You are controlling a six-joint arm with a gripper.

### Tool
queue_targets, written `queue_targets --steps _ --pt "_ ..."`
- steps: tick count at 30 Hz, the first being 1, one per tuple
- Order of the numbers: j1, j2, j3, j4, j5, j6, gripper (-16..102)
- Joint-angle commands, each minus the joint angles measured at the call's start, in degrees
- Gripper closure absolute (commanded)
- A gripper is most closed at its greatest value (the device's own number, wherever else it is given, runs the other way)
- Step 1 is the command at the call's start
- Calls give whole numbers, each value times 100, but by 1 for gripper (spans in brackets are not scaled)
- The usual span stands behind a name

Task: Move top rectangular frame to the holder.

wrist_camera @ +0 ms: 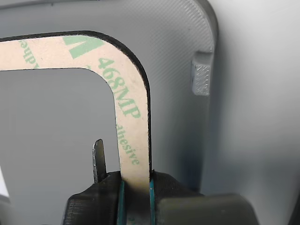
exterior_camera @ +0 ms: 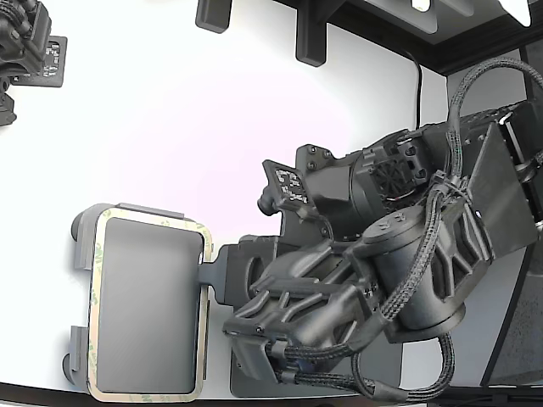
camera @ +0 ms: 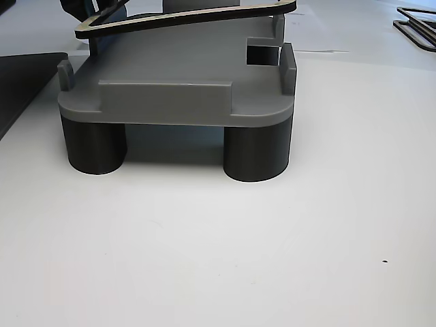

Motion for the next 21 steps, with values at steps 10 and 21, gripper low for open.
queue_targets --steps 10,21 --pt "-141 229 149 -158 -53 -26 99" --pt "-158 237 378 -352 -123 26 99"
